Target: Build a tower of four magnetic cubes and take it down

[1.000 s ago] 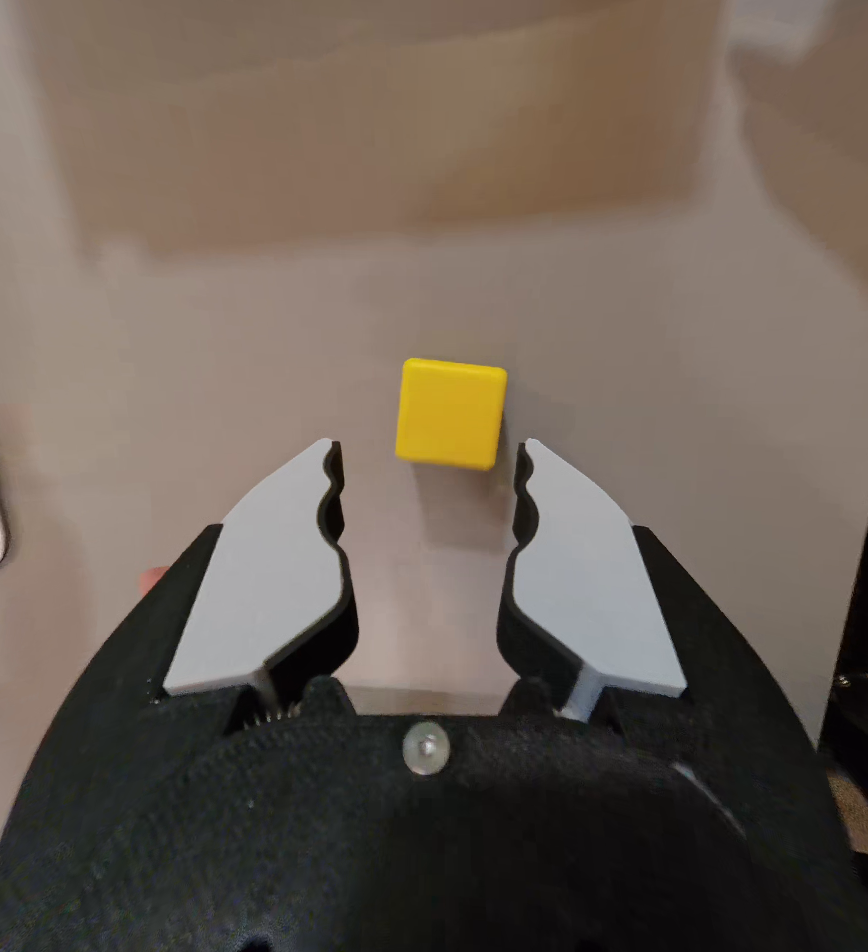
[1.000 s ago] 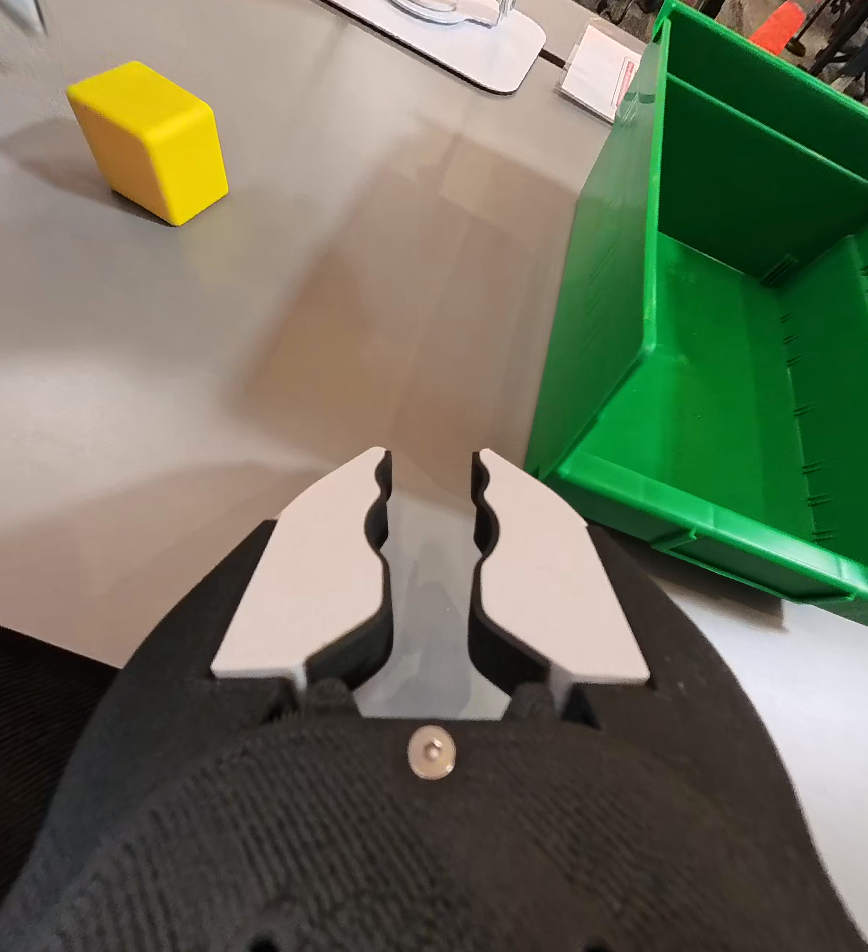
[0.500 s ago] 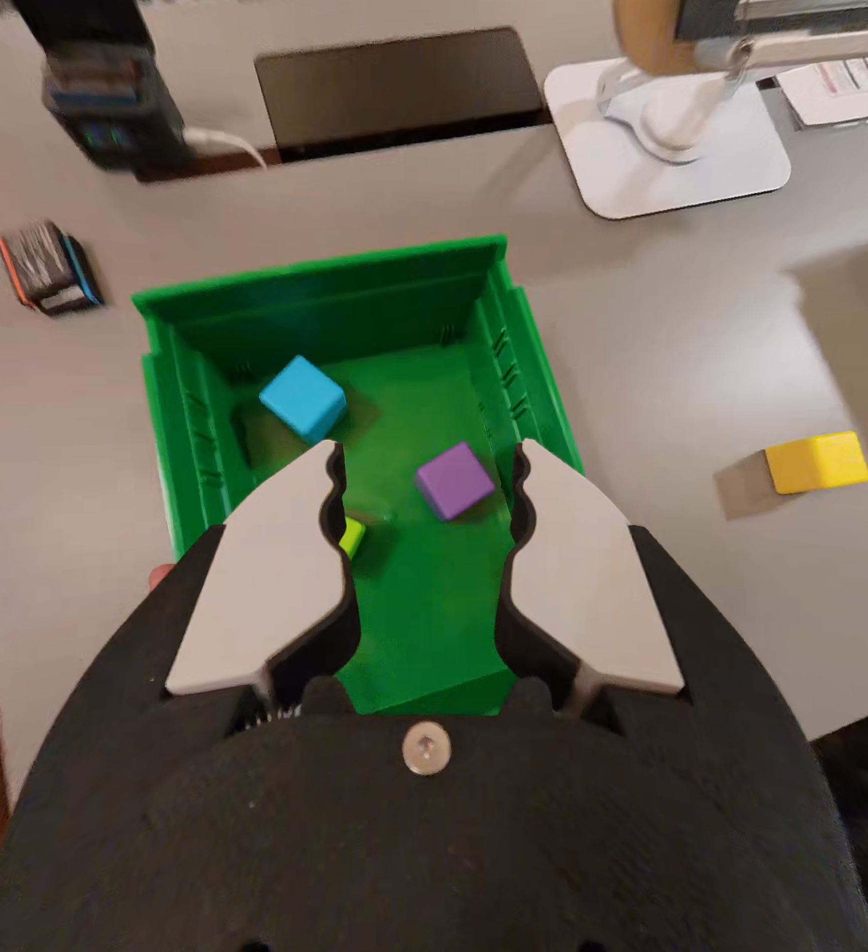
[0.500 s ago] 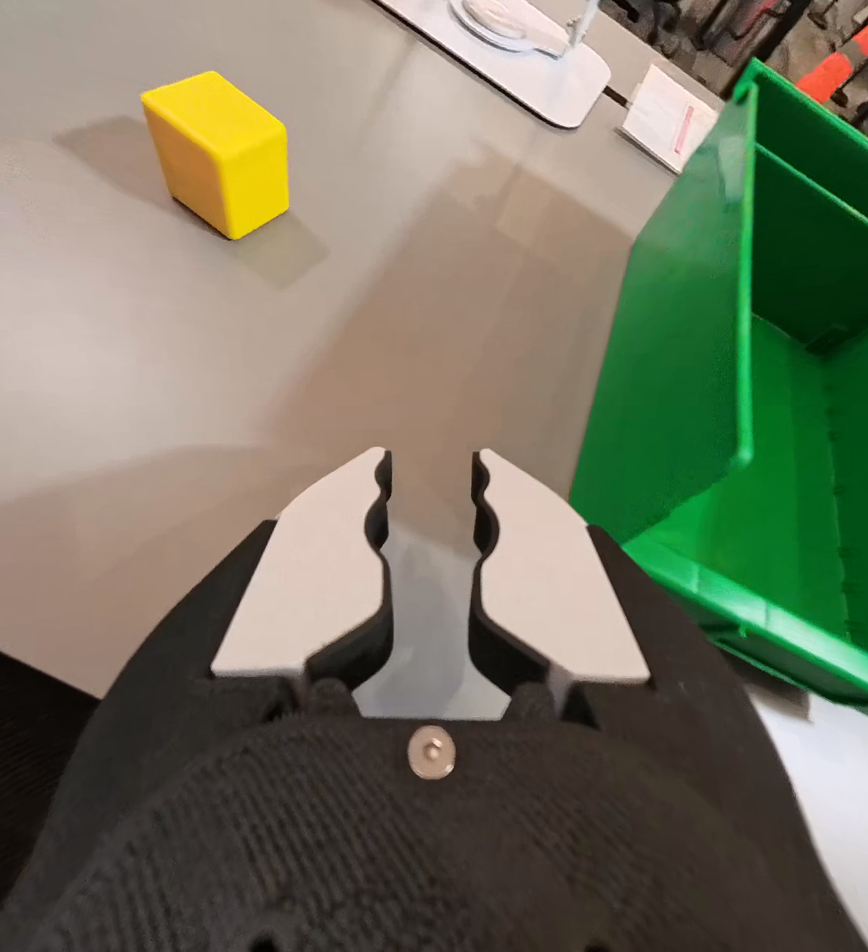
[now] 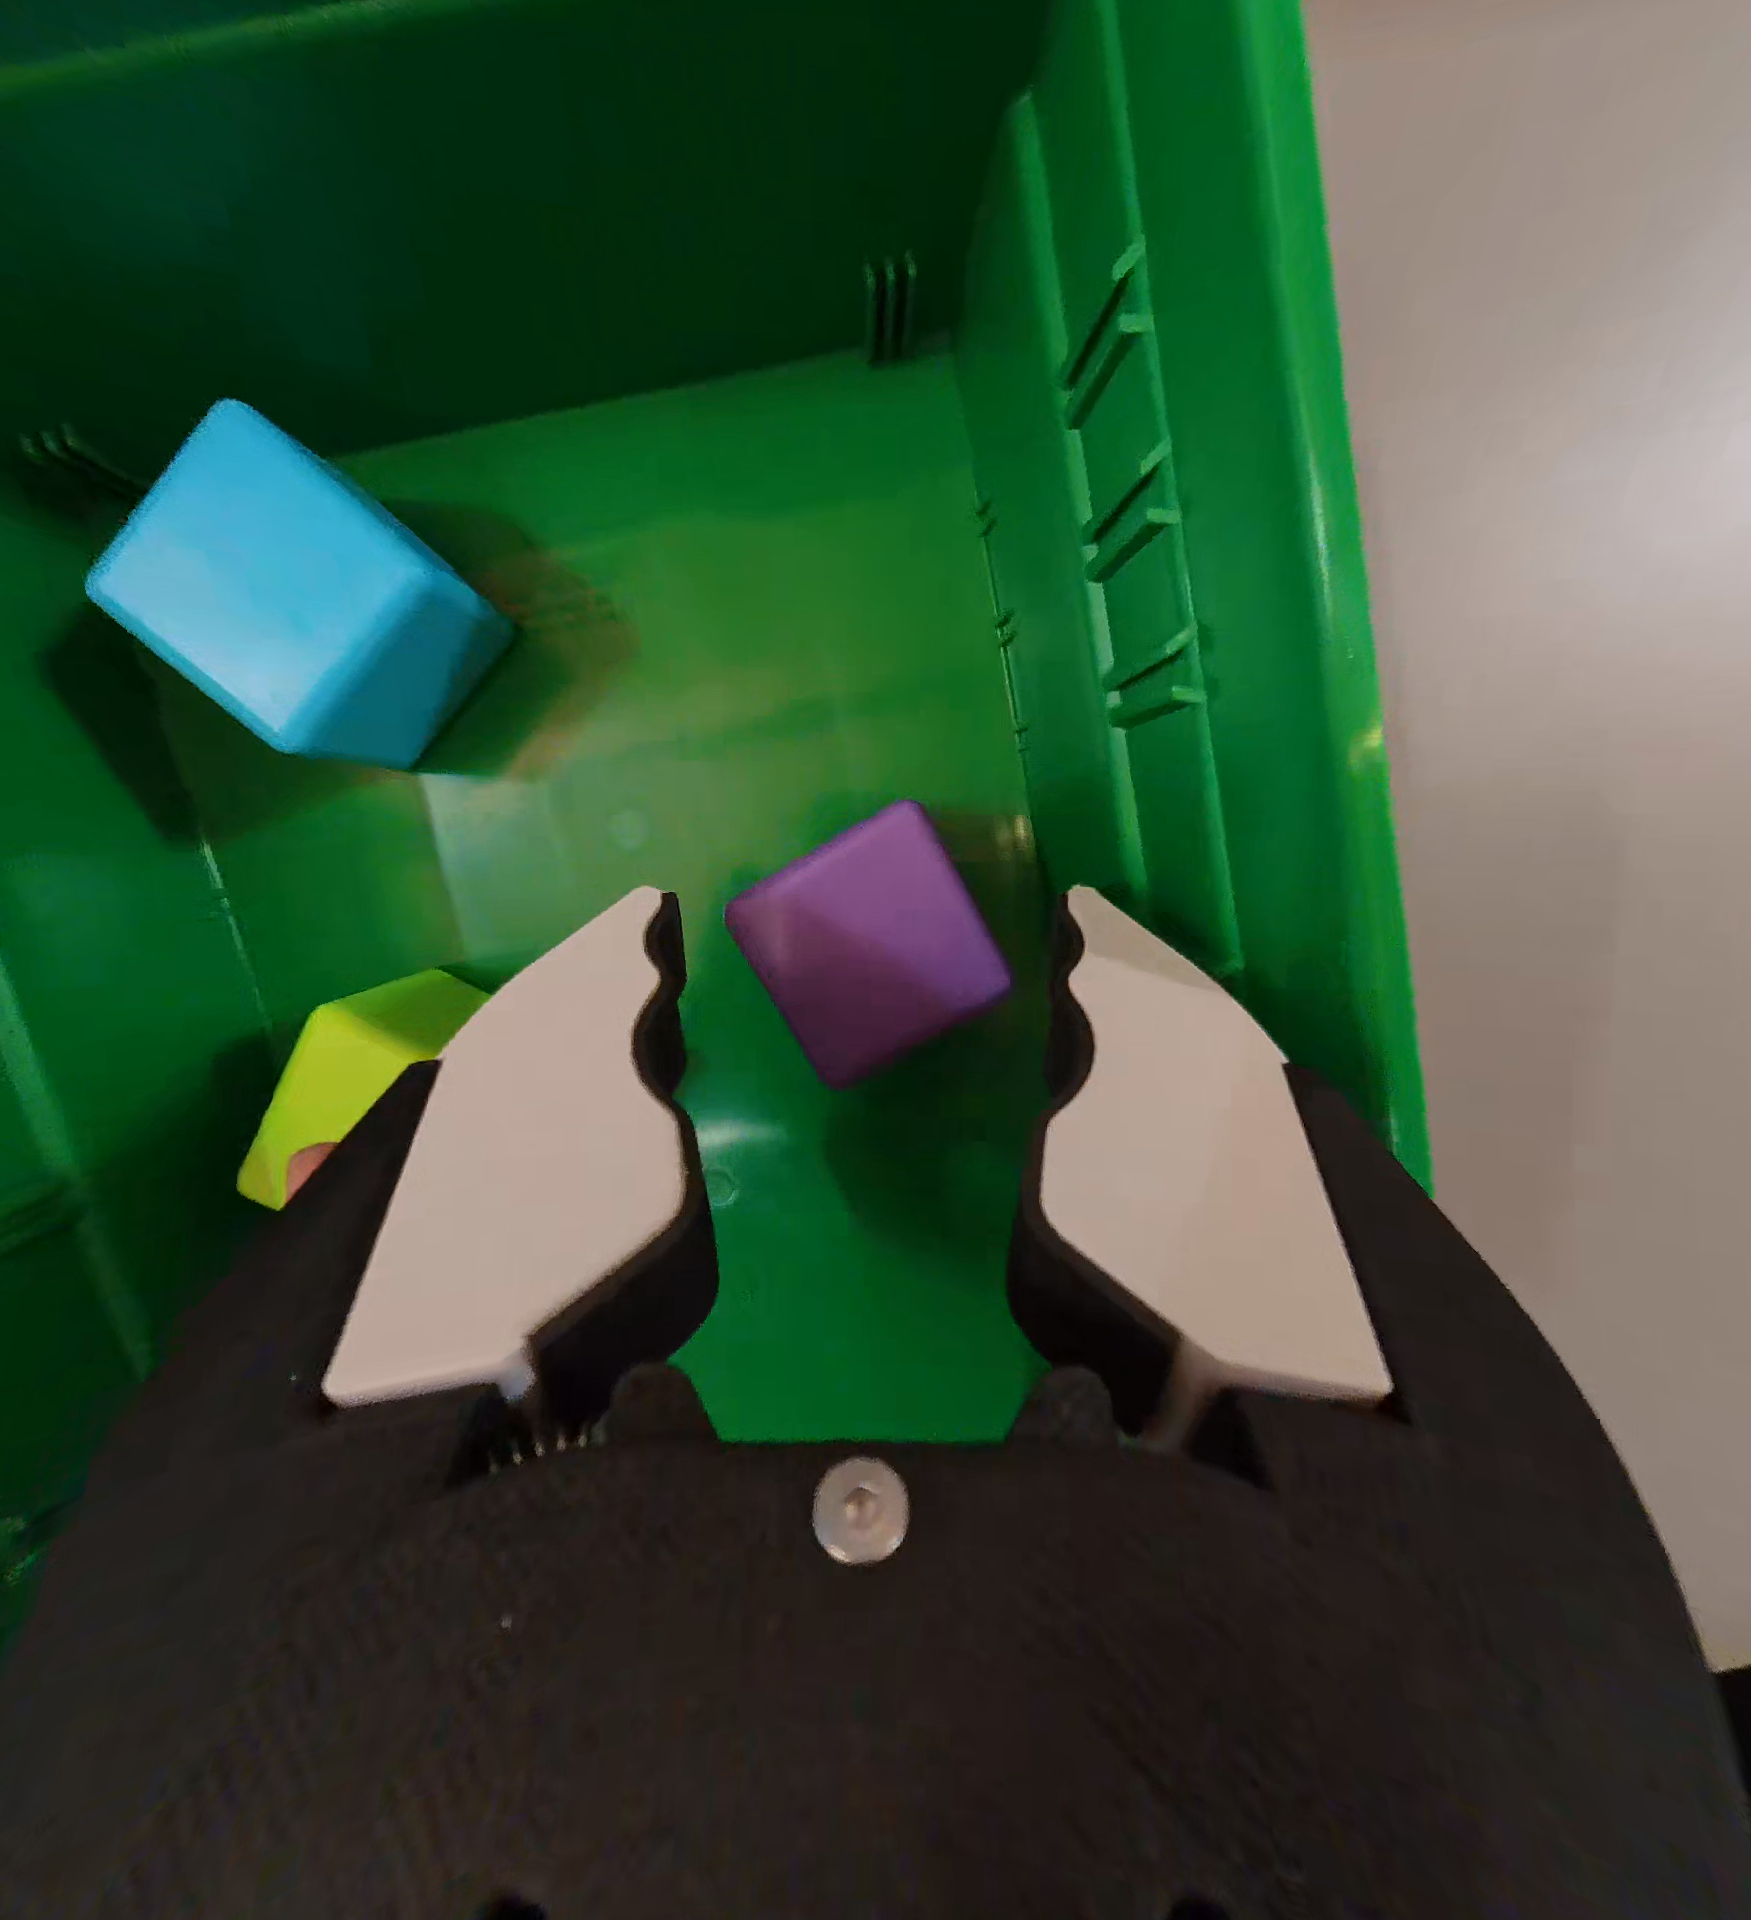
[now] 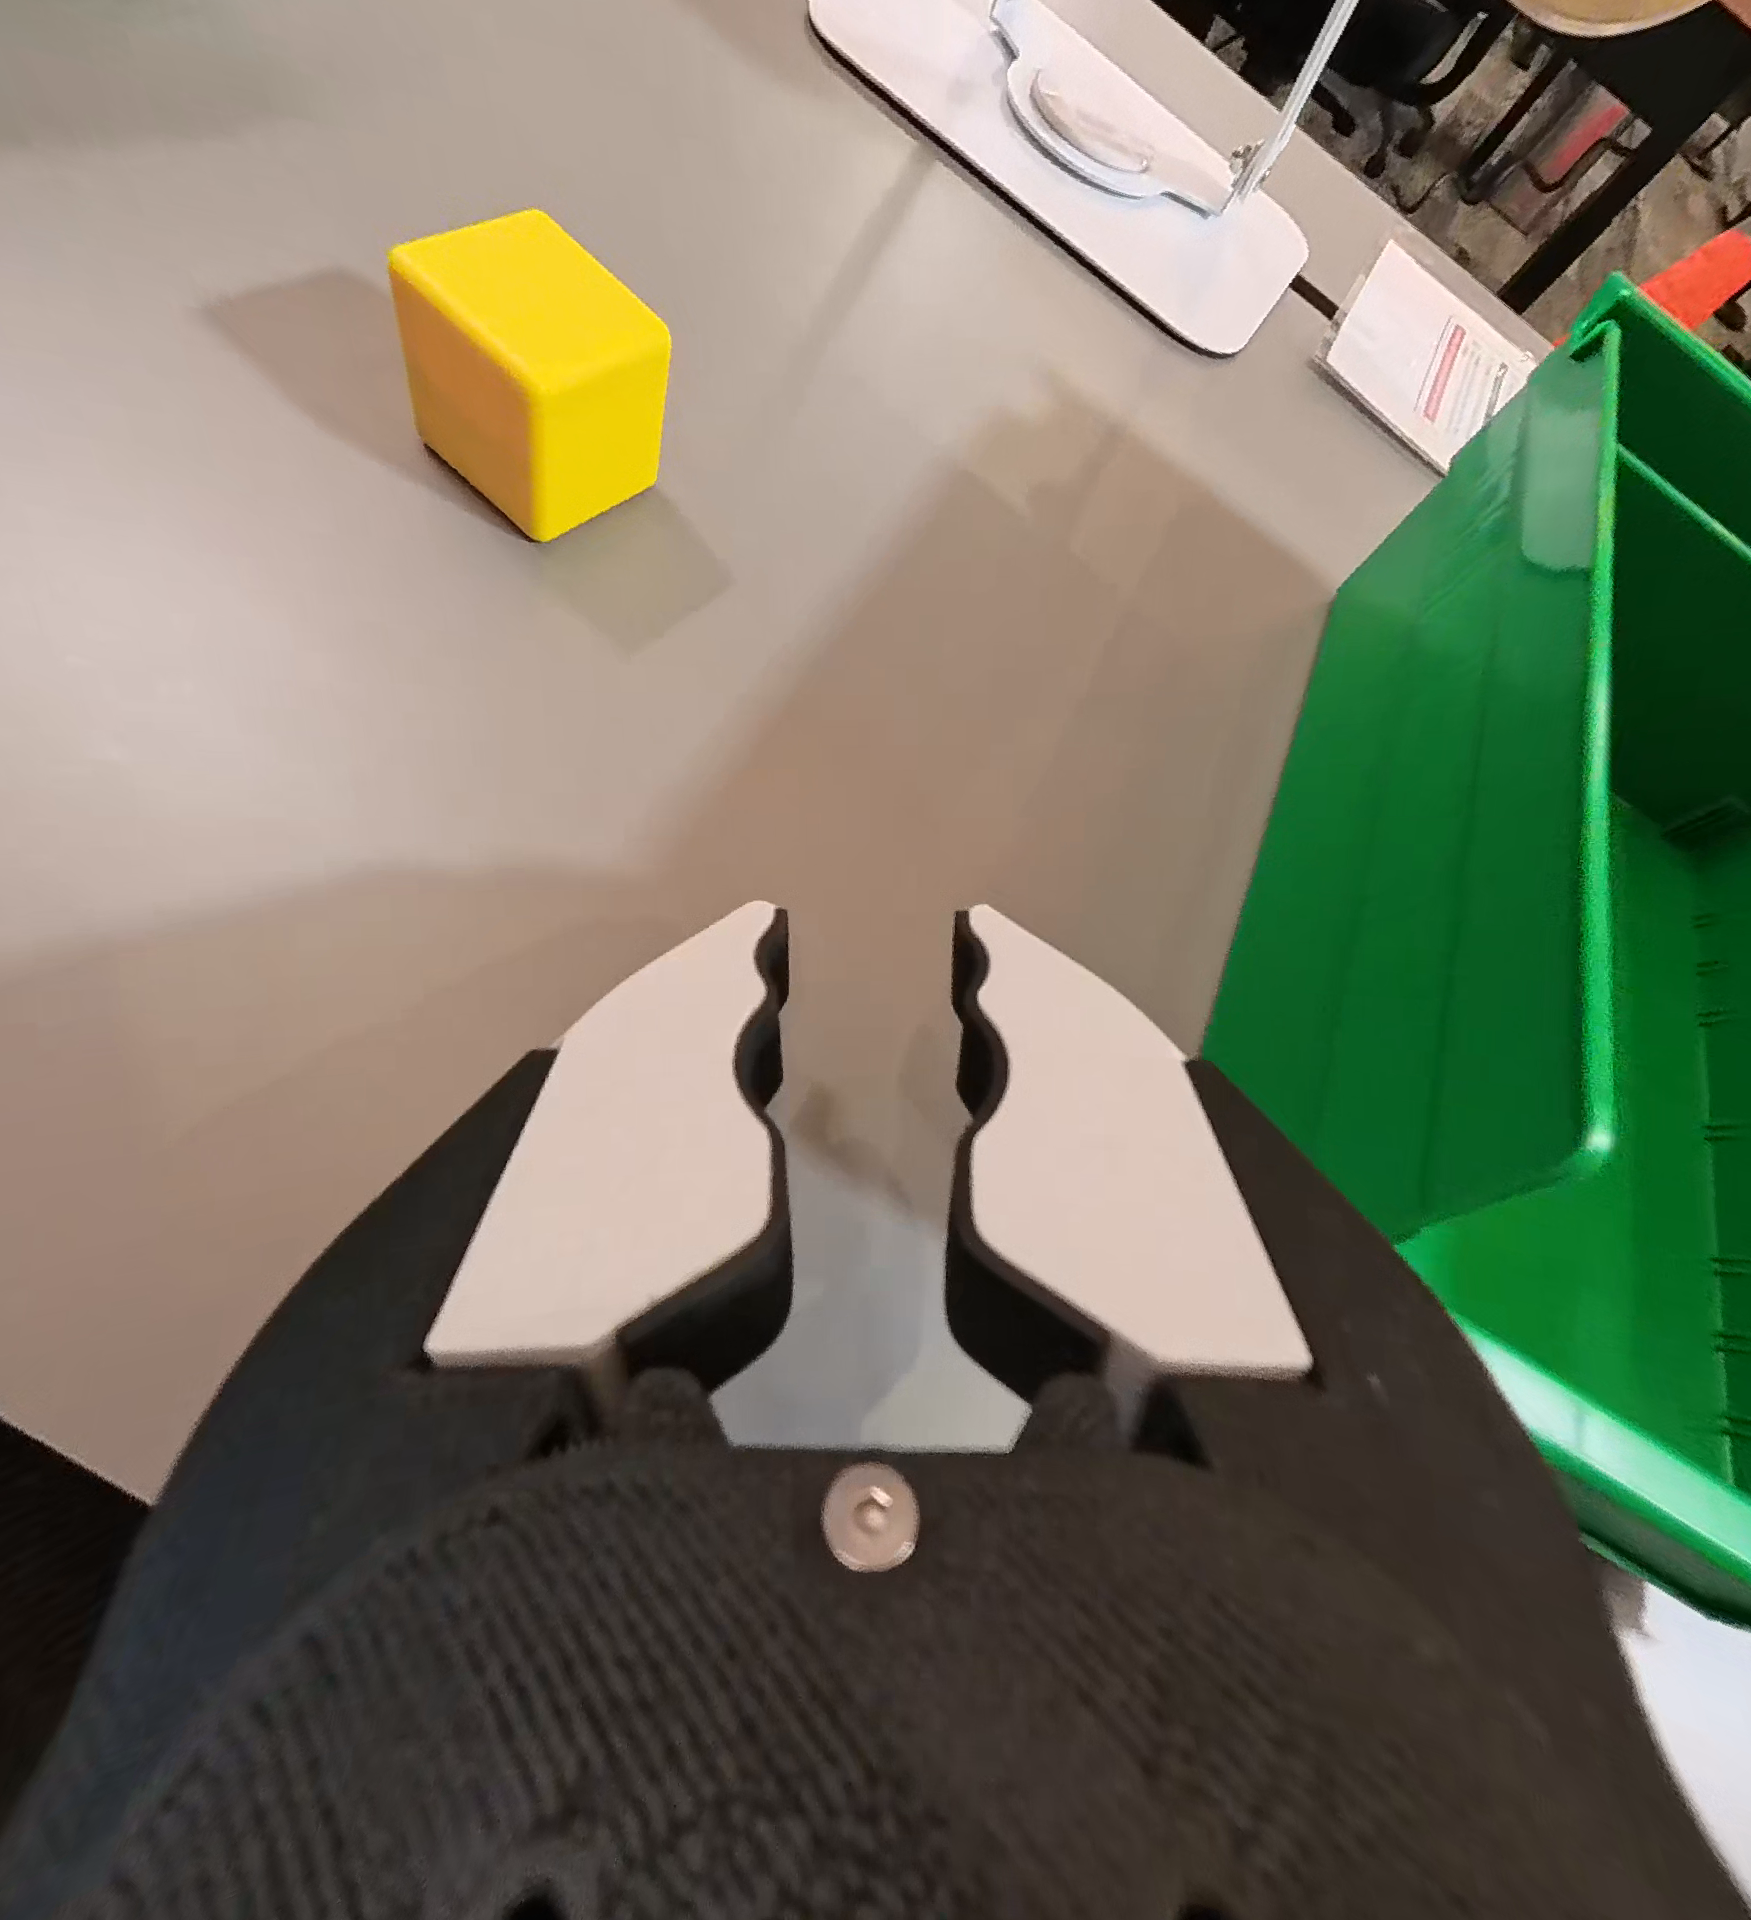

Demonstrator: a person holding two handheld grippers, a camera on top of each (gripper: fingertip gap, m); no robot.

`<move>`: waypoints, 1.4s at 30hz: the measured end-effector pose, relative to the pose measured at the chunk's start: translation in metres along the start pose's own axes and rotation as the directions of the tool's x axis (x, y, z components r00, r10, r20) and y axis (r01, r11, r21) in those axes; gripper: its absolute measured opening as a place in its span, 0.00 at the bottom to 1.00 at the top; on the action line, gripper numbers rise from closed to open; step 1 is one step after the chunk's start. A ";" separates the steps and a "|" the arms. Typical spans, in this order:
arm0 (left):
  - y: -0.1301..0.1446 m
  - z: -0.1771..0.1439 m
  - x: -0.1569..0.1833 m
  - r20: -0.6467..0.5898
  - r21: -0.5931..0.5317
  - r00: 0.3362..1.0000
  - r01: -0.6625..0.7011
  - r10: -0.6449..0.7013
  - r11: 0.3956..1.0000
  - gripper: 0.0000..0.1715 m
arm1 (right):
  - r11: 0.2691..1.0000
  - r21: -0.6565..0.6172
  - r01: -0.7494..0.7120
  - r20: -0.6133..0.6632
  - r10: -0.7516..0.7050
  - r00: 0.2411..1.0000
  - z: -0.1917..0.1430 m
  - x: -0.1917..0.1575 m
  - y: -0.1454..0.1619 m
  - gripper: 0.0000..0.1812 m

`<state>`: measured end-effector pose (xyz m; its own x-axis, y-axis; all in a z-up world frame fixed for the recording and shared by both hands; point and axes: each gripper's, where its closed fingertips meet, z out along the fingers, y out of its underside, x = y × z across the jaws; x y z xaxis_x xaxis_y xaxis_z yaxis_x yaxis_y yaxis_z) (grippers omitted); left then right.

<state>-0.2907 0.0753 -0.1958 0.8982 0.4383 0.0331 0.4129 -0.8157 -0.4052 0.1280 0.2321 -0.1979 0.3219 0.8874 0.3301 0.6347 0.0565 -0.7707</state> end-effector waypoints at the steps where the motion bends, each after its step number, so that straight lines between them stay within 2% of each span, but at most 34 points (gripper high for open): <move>1: 0.002 0.004 0.001 -0.004 -0.011 1.000 0.003 -0.003 1.000 0.40 | 1.000 0.000 0.000 -0.003 0.000 1.000 0.000 0.000 0.000 0.17; 4: 0.012 0.015 -0.002 0.013 -0.065 1.000 -0.007 0.008 0.998 0.39 | 1.000 -0.003 0.008 -0.008 -0.008 1.000 -0.001 0.000 0.001 0.17; 7: 0.008 0.015 0.000 -0.044 -0.031 0.999 0.002 -0.003 1.000 0.31 | 1.000 -0.005 0.022 -0.018 -0.022 1.000 -0.001 0.000 0.000 0.17; 9: 0.005 0.004 -0.001 -0.073 -0.025 0.997 -0.008 0.006 1.000 0.31 | 1.000 -0.006 0.028 -0.021 -0.028 0.999 -0.001 0.000 0.000 0.17; 12: -0.005 -0.025 -0.014 -0.025 0.034 0.999 -0.028 0.029 0.999 0.31 | 0.999 -0.011 0.030 -0.019 -0.030 0.999 0.000 0.000 0.001 0.17; 14: -0.014 -0.049 -0.012 -0.044 0.097 0.998 -0.038 0.043 0.995 0.31 | 0.999 -0.012 0.031 -0.019 -0.031 0.999 0.000 0.000 0.002 0.17; 17: -0.030 -0.090 0.006 -0.103 0.221 0.987 -0.095 0.121 0.971 0.30 | 0.999 -0.013 0.032 -0.021 -0.032 0.999 0.000 0.000 0.002 0.17; 19: -0.037 -0.117 0.034 -0.144 0.310 0.952 -0.216 0.270 0.926 0.30 | 0.999 -0.017 0.033 -0.023 -0.034 0.999 0.000 0.000 0.003 0.17; 21: -0.032 -0.136 0.072 -0.154 0.371 0.845 -0.430 0.511 0.823 0.31 | 0.999 -0.025 0.036 -0.028 -0.036 0.999 -0.002 0.000 0.006 0.17; 23: -0.022 -0.143 0.110 -0.127 0.415 0.684 -0.621 0.718 0.665 0.31 | 0.999 -0.032 0.037 -0.043 -0.039 0.998 -0.005 0.002 0.009 0.17; 24: -0.019 -0.144 0.128 -0.124 0.429 0.616 -0.674 0.778 0.602 0.31 | 0.999 -0.032 0.036 -0.053 -0.037 0.998 -0.008 0.004 0.011 0.16; 28: -0.017 -0.138 0.197 -0.202 0.415 0.422 -0.781 0.884 0.468 0.30 | 1.000 -0.027 -0.014 -0.076 0.012 0.997 -0.019 0.008 0.018 0.16; 32: -0.014 -0.115 0.253 -0.220 0.352 0.158 -0.908 0.963 0.229 0.30 | 0.999 -0.030 -0.029 -0.076 0.027 0.997 -0.026 0.003 0.024 0.16; 35: -0.009 -0.098 0.282 -0.306 0.316 -0.004 -0.944 0.952 0.098 0.30 | 0.999 -0.050 0.002 -0.094 -0.007 0.996 -0.028 0.003 0.028 0.15; 38: -0.009 -0.081 0.298 -0.360 0.285 -0.090 -0.958 0.928 0.018 0.30 | 0.998 -0.062 0.014 -0.100 -0.020 0.995 -0.029 0.003 0.032 0.15; 42: -0.011 -0.062 0.310 -0.392 0.256 -0.125 -0.966 0.911 -0.022 0.30 | 0.998 -0.055 -0.002 -0.098 -0.004 0.995 -0.031 0.005 0.033 0.15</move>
<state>-0.0079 0.1966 -0.1241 0.3230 -0.9463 -0.0152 -0.9158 -0.3085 -0.2571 0.1722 0.2245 -0.2043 0.3872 0.8378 0.3850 0.6720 0.0295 -0.7400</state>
